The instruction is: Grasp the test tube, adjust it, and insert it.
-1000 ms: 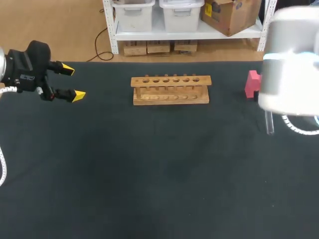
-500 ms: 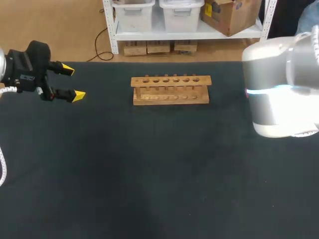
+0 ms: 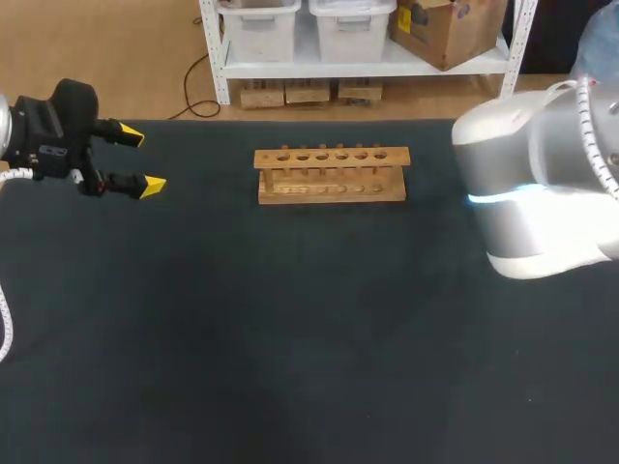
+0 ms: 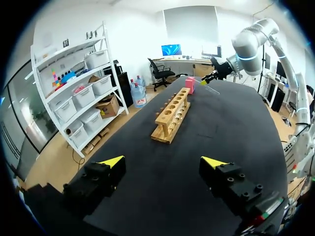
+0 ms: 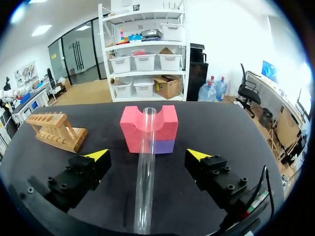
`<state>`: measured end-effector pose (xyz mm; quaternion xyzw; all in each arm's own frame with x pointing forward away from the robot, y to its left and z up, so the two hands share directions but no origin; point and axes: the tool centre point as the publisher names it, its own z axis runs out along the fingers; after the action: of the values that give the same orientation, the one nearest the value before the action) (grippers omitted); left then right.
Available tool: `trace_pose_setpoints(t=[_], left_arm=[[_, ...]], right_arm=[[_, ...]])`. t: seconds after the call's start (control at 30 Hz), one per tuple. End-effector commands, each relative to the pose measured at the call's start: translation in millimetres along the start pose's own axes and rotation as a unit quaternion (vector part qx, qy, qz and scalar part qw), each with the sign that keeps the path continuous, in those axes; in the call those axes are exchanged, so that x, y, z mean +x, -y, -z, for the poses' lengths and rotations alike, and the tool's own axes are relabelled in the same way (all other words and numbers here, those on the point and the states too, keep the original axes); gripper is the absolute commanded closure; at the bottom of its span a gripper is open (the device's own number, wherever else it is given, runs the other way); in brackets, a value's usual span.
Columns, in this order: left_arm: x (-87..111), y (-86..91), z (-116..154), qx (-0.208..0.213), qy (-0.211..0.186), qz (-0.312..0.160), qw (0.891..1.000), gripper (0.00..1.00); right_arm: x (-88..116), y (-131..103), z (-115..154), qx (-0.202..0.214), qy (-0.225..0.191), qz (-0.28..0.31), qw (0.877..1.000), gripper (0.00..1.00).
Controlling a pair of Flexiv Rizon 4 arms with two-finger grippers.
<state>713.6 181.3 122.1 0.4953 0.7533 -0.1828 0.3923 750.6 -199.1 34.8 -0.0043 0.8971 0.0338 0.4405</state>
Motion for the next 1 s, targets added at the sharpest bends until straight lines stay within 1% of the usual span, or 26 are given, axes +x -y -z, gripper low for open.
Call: trace_pose_setpoints(t=[0.03,0.27,0.3,0.33,0.43,0.53,0.57,0.6,0.7,0.83,0.9,1.0], left_arm=[[2.4,0.7,-0.1,-0.002,0.004,-0.002,1.000,0.00],[2.4,0.7,-0.1,-0.002,0.004,-0.002,1.000,0.00],[2.4,0.7,-0.1,-0.002,0.004,-0.002,1.000,0.00],[2.4,0.7,-0.1,-0.002,0.004,-0.002,1.000,0.00],[2.4,0.7,-0.1,-0.002,0.004,-0.002,1.000,0.00],[2.4,0.7,-0.1,-0.002,0.004,-0.002,1.000,0.00],[2.4,0.7,-0.1,-0.002,0.004,-0.002,1.000,0.00],[2.4,0.7,-0.1,-0.002,0.004,-0.002,1.000,0.00],[2.4,0.7,-0.1,-0.002,0.004,-0.002,1.000,0.00],[2.4,0.7,-0.1,-0.002,0.004,-0.002,1.000,0.00],[2.4,0.7,-0.1,-0.002,0.004,-0.002,1.000,0.00],[2.4,0.7,-0.1,-0.002,0.004,-0.002,1.000,0.00]], right_arm=[[-0.1,-3.7,-4.6,0.005,-0.002,0.002,1.000,0.00],[1.5,-2.3,-8.2,0.010,-0.005,0.007,1.000,0.00],[1.5,-1.8,-8.5,0.010,-0.006,0.007,1.000,0.10],[1.5,-1.4,-8.6,0.010,-0.006,0.006,1.000,0.14],[3.2,-0.5,-9.4,0.009,-0.009,0.010,1.000,0.20],[5.0,0.6,-10.8,0.009,-0.012,0.012,1.000,0.22],[5.3,1.0,-11.3,0.010,-0.012,0.013,1.000,0.32],[5.6,1.3,-11.6,0.010,-0.012,0.013,1.000,0.32],[6.4,2.2,-13.2,0.010,-0.015,0.016,1.000,0.28],[6.8,1.8,-14.7,0.011,-0.017,0.023,1.000,0.36],[6.9,1.4,-15.6,0.011,-0.017,0.025,0.999,0.37],[7.8,0.8,-17.7,0.011,-0.019,0.028,0.999,0.43]])
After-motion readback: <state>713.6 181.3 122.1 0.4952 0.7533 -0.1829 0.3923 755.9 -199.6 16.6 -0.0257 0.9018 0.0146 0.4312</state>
